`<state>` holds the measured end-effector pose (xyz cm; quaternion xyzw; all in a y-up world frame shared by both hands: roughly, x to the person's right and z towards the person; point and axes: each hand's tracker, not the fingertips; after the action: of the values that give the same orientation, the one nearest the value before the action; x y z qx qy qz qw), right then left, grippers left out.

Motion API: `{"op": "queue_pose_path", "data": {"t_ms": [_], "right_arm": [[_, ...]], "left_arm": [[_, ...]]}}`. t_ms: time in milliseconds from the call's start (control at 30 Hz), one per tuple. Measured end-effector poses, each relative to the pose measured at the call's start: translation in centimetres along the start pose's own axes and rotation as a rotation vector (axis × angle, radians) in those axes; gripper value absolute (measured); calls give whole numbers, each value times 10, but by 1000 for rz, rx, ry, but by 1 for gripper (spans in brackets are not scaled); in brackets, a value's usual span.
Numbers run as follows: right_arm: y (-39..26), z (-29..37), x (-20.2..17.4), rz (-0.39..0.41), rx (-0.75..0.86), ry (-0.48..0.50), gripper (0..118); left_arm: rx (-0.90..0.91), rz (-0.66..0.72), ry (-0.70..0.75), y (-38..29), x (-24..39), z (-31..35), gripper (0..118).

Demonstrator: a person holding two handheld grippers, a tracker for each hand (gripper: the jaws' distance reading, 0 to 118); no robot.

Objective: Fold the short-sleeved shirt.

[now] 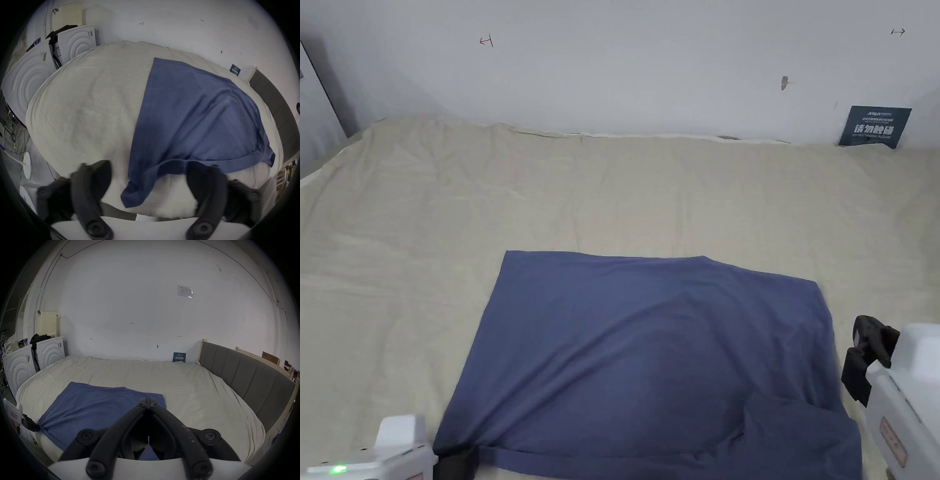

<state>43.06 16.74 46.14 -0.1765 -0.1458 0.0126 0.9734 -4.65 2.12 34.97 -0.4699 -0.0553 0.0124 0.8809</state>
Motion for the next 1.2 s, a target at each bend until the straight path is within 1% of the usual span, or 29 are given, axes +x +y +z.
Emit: {"op": "queue_pose_path", "data": {"t_ms": [33, 67, 100, 133, 167, 233, 267, 300, 333, 367, 433, 467, 567, 633, 667, 700, 767, 800, 833, 867, 900, 967, 1033, 1100, 1200], "right_arm": [[-1, 0, 0, 0, -2, -1, 2], [-1, 0, 1, 0, -4, -4, 2], [-2, 1, 2, 0, -7, -4, 2], [-4, 2, 4, -2, -10, -5, 2], [-5, 2, 6, -3, -16, -6, 2], [-12, 2, 11, -6, -36, -14, 3], [-18, 1, 15, -15, -59, -14, 9], [-26, -1, 20, -26, -101, -25, 21], [-35, -3, 25, -34, -135, -22, 45], [-47, -6, 30, -37, -194, -23, 66], [-74, -14, 40, -60, -301, -36, 104], [-89, -18, 46, -65, -372, -45, 107], [-129, -27, 53, -78, -488, -59, 105], [-151, -33, 56, -90, -548, -47, 105], [-160, -34, 56, -116, -566, -39, 101], [-166, -35, 56, -128, -578, -27, 92], [-175, -38, 56, -137, -579, -21, 64], [-177, -40, 56, -138, -582, -12, 47], [-178, -41, 55, -144, -579, -6, 23], [-177, -42, 55, -153, -570, 7, 7], [-174, -41, 53, -163, -564, 12, 2], [-166, -40, 51, -155, -543, 9, 2], [-151, -37, 51, -140, -485, -1, 2], [-130, -39, 51, -134, -427, 11, 2], [-95, -49, 49, -90, -332, 5, 2]], "left_arm": [[-3, -18, -3, 0, -3, -9, 56], [-16, -34, 0, 0, -1, -13, 31], [-31, -37, -27, -1, 1, -15, 21], [-29, -31, -73, -2, 3, -14, 12], [-19, -34, -40, -2, 0, -20, 7], [-8, -43, -39, 1, 2, -18, 6], [1, -47, -30, 2, 3, -16, 6], [8, -47, -32, 5, 9, -12, 6], [17, -45, -33, 6, 11, -9, 6], [24, -43, -35, 8, 12, -6, 6], [42, -39, -41, 10, 11, -2, 6], [47, -39, -42, 12, 12, 0, 6], [65, -46, -45, 15, 10, -3, 6], [67, -47, -47, 17, 10, -4, 6], [70, -51, -45, 18, 10, -4, 6], [68, -50, -46, 19, 8, -6, 6], [69, -47, -46, 20, 7, -7, 6], [68, -45, -46, 21, 7, -8, 6], [67, -43, -46, 19, 9, -5, 6], [67, -43, -45, 19, 9, -5, 6], [67, -43, -45, 20, 9, -5, 6], [74, -39, -46, 23, 8, -2, 6], [91, -26, -54, 31, 8, 2, 6], [120, -12, -70, 45, 10, 6, 6], [169, -21, -83, 73, 15, 10, 6]]}}
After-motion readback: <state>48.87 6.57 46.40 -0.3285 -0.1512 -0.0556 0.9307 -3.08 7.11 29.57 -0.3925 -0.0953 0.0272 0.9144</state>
